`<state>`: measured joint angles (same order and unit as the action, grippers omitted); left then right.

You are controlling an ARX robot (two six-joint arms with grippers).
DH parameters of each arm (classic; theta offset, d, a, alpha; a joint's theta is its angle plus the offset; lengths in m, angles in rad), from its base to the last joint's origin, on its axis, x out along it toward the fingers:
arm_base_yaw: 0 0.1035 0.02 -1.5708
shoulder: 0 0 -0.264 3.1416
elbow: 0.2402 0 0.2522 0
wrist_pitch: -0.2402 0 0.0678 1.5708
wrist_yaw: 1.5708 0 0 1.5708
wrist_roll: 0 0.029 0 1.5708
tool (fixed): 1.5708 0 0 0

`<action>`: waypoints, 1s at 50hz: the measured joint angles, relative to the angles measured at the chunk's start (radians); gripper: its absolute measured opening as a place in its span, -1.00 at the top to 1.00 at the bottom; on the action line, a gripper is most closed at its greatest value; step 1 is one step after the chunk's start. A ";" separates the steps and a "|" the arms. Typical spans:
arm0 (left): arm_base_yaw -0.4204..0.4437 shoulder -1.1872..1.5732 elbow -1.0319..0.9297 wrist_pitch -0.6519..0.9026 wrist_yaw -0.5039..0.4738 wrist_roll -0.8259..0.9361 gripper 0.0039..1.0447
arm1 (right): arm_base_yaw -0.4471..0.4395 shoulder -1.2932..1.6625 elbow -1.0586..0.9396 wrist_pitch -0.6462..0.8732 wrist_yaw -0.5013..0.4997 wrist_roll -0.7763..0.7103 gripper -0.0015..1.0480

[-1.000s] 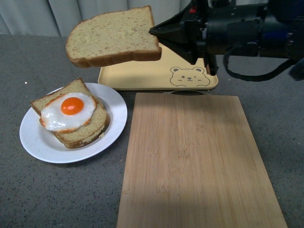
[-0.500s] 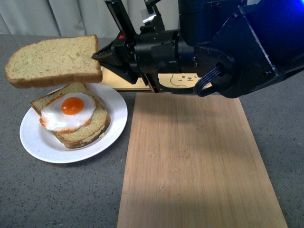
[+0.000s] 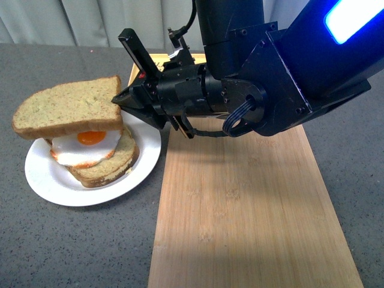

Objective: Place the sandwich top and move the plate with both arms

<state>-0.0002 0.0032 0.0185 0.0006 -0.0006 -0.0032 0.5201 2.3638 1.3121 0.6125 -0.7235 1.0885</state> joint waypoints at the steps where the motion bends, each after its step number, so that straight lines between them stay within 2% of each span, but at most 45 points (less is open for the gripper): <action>1: 0.000 0.000 0.000 0.000 0.000 0.000 -0.88 | 0.000 0.000 -0.001 -0.010 0.000 -0.012 0.95; 14: 0.000 0.000 0.000 0.000 0.000 0.000 -0.88 | -0.019 -0.034 -0.073 -0.075 0.051 -0.074 0.25; 20: 0.000 0.000 0.000 0.000 0.000 0.000 -0.88 | -0.043 -0.098 -0.138 -0.084 0.114 -0.131 -0.09; 26: 0.000 0.000 0.000 0.000 0.000 0.000 -0.88 | -0.086 -0.219 -0.222 -0.144 0.298 -0.318 -0.53; 30: 0.000 0.000 0.000 0.000 0.000 0.000 -0.88 | -0.109 -0.258 -0.249 -0.143 0.345 -0.380 -0.76; 31: 0.000 0.000 0.000 0.000 0.000 0.000 -0.88 | -0.108 -0.257 -0.254 -0.125 0.374 -0.387 -0.77; 33: 0.000 0.000 0.000 0.000 0.000 0.000 -0.88 | -0.106 -0.251 -0.305 0.052 0.561 -0.499 -0.67; 34: 0.000 0.000 0.000 0.000 0.000 0.000 -0.88 | -0.105 -0.249 -0.321 0.104 0.615 -0.530 -0.63; 36: 0.000 0.000 0.000 0.000 0.004 0.000 -0.88 | -0.106 -0.246 -0.396 0.299 0.808 -0.656 -0.50; 38: 0.000 0.000 0.000 0.000 0.001 0.000 -0.88 | -0.116 -0.260 -0.503 0.496 0.958 -0.789 -0.33; 40: 0.000 0.001 0.000 0.000 0.000 0.000 -0.88 | -0.137 -0.299 -0.603 0.637 1.057 -0.913 -0.16; 44: 0.000 0.000 0.000 0.000 0.000 0.000 -0.88 | -0.192 -0.437 -0.749 0.754 1.048 -1.017 0.18; 50: 0.000 0.000 0.000 0.000 0.000 0.000 -0.88 | -0.249 -0.571 -0.898 0.764 0.995 -1.066 0.62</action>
<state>-0.0002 0.0032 0.0185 0.0006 -0.0002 -0.0032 0.2710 1.7931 0.4137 1.3769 0.2718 0.0223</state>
